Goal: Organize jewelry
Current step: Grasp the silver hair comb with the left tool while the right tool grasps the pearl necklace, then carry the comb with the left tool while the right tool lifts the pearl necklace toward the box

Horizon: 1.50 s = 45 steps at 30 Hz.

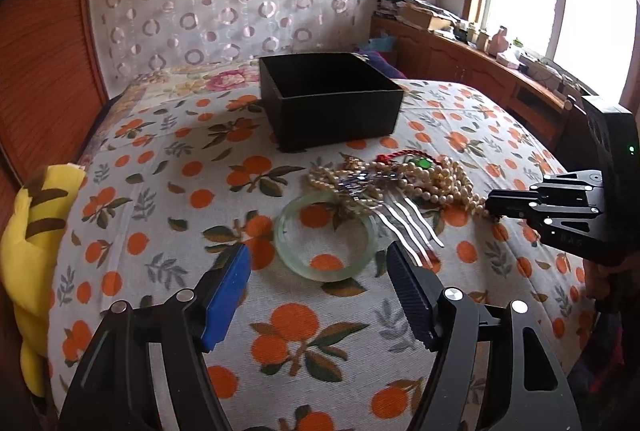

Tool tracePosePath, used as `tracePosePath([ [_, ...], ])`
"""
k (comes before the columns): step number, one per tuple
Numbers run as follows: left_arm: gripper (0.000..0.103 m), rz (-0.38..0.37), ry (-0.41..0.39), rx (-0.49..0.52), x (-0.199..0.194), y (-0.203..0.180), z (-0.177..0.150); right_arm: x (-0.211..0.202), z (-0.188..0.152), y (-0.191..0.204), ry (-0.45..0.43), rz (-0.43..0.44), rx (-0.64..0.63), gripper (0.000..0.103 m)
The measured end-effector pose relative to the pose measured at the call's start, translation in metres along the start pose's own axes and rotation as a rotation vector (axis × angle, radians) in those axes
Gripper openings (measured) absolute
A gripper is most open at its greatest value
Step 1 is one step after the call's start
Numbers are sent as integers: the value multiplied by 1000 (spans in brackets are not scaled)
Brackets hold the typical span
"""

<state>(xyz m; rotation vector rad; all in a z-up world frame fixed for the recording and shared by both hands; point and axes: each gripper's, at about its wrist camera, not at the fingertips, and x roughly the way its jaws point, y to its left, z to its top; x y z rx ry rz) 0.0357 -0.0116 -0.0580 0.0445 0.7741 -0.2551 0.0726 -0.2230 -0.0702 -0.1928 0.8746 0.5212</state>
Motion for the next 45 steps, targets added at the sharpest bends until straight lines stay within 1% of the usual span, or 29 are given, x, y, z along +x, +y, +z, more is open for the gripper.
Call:
tracePosePath([
  [7, 67, -54, 3, 29, 13, -16, 20, -30, -21, -18, -57, -65, 59, 8],
  [10, 67, -92, 20, 11, 22, -18, 31, -40, -31, -24, -75, -77, 83, 8],
  [13, 64, -84, 38, 2, 34, -19, 39, -44, -40, -24, -76, -79, 95, 8],
  [15, 55, -71, 54, 4, 42, -19, 42, -45, -45, -22, -75, -76, 96, 8],
  [16, 54, -67, 59, 4, 44, -19, 42, -44, -47, -21, -75, -77, 95, 9],
  [18, 47, -58, 68, 5, 50, -19, 44, -44, -49, -19, -81, -85, 87, 9],
  [21, 41, -61, 73, 8, 54, -18, 46, -43, -48, -18, -85, -86, 87, 9],
  [28, 39, -51, 94, 37, 64, -23, 48, -45, -50, -21, -99, -63, 111, 9],
  [29, 33, -50, 94, 37, 64, -23, 48, -45, -50, -21, -100, -61, 110, 9],
  [30, 25, -50, 95, 35, 63, -23, 47, -45, -50, -21, -99, -61, 110, 9],
  [32, 25, -62, 85, 21, 59, -21, 47, -45, -50, -21, -98, -57, 109, 9],
  [38, 25, -88, 9, 9, 33, -24, 46, -45, -50, -22, -97, -57, 111, 9],
  [45, 25, -71, -67, -3, 5, -23, 51, -45, -48, -22, -99, -56, 99, 8],
])
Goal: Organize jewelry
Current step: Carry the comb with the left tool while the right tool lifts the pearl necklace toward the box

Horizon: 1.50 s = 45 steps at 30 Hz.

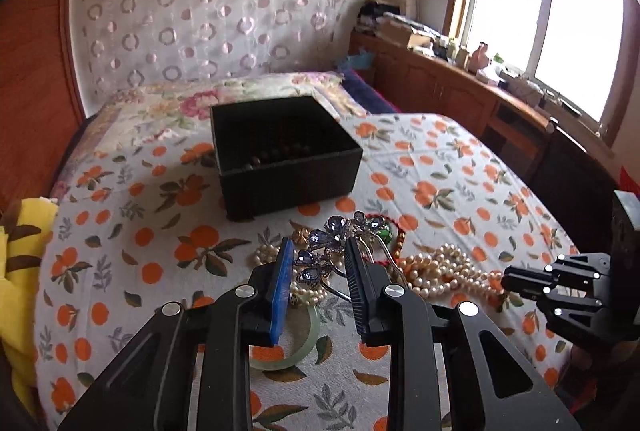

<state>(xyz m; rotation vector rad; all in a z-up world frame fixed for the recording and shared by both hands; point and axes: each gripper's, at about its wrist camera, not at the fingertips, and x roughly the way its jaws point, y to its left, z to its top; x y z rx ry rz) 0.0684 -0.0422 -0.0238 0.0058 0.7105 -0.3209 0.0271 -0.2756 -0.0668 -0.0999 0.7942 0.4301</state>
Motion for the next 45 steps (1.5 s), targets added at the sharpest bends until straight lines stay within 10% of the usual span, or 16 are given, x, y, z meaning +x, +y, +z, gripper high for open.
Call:
tracePosePath([
  [45, 25, 88, -149, -66, -32, 42, 44, -73, 205, 38, -358, -71, -224, 8],
])
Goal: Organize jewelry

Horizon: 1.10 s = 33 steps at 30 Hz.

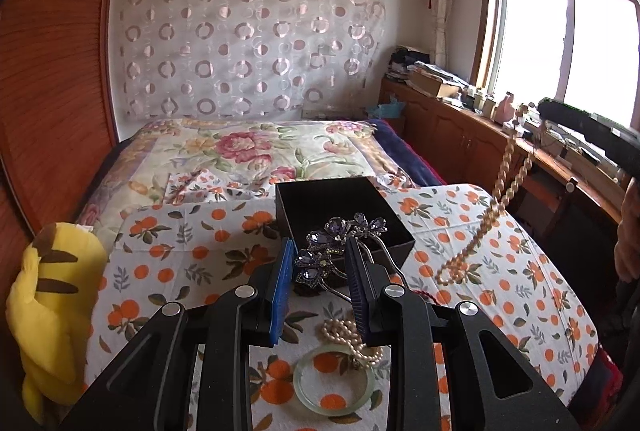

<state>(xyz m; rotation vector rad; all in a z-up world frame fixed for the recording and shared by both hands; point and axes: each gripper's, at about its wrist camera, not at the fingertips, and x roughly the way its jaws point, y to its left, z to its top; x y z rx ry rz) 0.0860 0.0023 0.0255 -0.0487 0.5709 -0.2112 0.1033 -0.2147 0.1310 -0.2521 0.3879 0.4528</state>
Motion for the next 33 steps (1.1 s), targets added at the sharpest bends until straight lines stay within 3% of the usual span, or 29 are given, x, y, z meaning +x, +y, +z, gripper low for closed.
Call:
tracePosePath([
  [13, 25, 21, -3, -6, 14, 11, 13, 26, 50, 5, -34, -6, -41, 8],
  [33, 25, 34, 85, 10, 103, 3, 36, 59, 72, 2, -14, 17, -6, 8],
])
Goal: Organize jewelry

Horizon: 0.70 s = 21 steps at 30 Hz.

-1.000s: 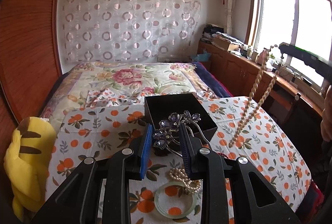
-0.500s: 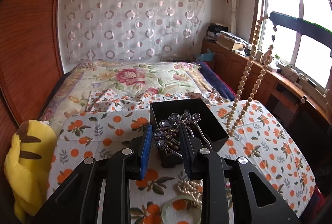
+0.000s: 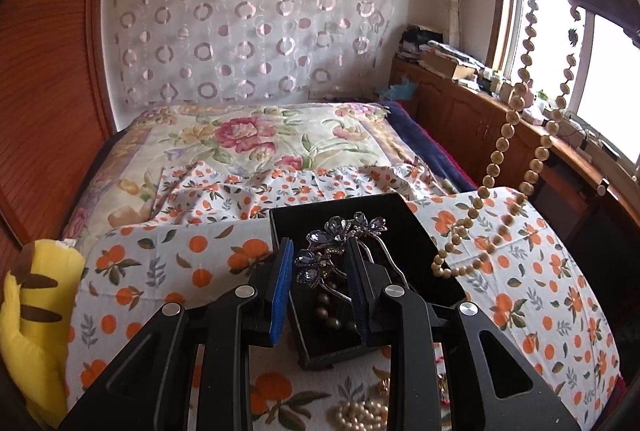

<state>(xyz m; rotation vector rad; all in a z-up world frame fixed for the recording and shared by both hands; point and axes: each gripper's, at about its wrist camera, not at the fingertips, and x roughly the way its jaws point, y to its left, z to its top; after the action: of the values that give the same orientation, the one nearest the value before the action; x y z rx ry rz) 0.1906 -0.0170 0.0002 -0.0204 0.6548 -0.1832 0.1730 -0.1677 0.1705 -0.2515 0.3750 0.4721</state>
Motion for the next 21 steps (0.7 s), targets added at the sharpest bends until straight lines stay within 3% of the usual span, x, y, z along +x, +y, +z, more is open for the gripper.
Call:
tracePosePath([
  [7, 27, -1, 13, -15, 11, 2, 2, 7, -6, 1, 9, 12, -2, 8],
  [16, 29, 2, -8, -2, -19, 8, -7, 11, -10, 3, 7, 27, 5, 8],
  [21, 30, -9, -11, -3, -38, 14, -18, 29, -22, 9, 64, 44, 2, 8],
])
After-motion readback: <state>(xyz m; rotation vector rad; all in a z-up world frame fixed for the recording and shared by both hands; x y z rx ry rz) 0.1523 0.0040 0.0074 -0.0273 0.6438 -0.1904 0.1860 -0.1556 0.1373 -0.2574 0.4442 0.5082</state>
